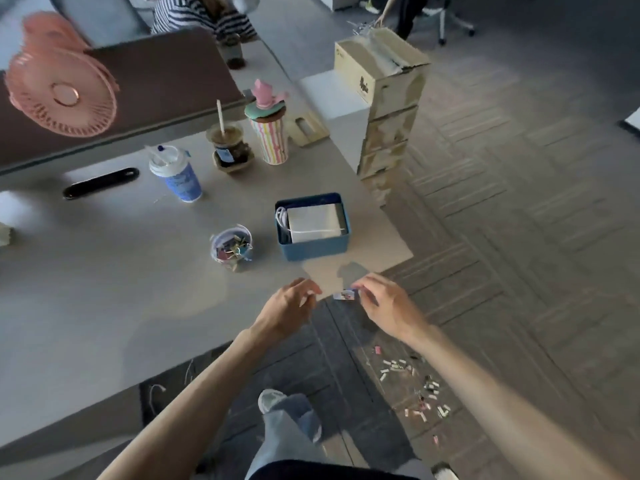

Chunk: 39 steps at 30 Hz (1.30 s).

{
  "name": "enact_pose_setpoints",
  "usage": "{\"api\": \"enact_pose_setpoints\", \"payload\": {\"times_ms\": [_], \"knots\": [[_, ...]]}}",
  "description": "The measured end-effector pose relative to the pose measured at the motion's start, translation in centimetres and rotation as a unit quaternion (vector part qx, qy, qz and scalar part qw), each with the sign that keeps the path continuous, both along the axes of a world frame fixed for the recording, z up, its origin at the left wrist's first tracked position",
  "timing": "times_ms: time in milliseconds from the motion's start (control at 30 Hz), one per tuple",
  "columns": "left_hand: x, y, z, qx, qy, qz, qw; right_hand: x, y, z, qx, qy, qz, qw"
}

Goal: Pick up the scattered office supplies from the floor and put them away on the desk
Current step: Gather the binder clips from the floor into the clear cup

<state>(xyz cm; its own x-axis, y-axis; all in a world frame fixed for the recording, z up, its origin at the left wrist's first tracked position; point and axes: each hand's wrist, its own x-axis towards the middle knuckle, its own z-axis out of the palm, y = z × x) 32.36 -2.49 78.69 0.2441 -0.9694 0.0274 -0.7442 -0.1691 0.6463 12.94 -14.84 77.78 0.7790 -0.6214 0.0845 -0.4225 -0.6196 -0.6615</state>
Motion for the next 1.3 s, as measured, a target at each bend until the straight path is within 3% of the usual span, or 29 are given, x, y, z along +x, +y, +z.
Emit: {"api": "enact_pose_setpoints", "payload": {"times_ms": [167,300,567,833,967,1133,1300], "knots": [[-12.9,0.7,-2.7,0.047,-0.02,-0.016,0.999,-12.9,0.2,-2.5,0.027,0.004,-0.027,0.999],[-23.0,2.4,-5.5,0.083,0.016,0.008,0.996,-22.1,1.3,-5.6,0.043,0.024,-0.037,0.998],[-31.8,3.7,-16.7,0.231,0.064,-0.029,0.97,-32.7,2.7,-17.0,0.098,0.144,-0.057,0.983],[-32.1,-1.3,-41.0,0.242,0.116,0.004,0.963,-33.7,0.5,-42.8,0.124,0.15,-0.115,0.974],[-30.4,-3.6,-55.8,0.229,0.11,0.008,0.967,-32.3,-2.3,-57.9,0.108,0.182,-0.069,0.975],[-27.6,-6.3,-72.5,0.213,0.028,-0.012,0.977,-30.3,-7.4,-73.5,0.05,0.197,-0.02,0.979],[-25.4,-10.7,-81.5,0.064,-0.064,0.008,0.996,-29.6,-11.7,-81.6,-0.061,0.207,-0.074,0.974]]}}
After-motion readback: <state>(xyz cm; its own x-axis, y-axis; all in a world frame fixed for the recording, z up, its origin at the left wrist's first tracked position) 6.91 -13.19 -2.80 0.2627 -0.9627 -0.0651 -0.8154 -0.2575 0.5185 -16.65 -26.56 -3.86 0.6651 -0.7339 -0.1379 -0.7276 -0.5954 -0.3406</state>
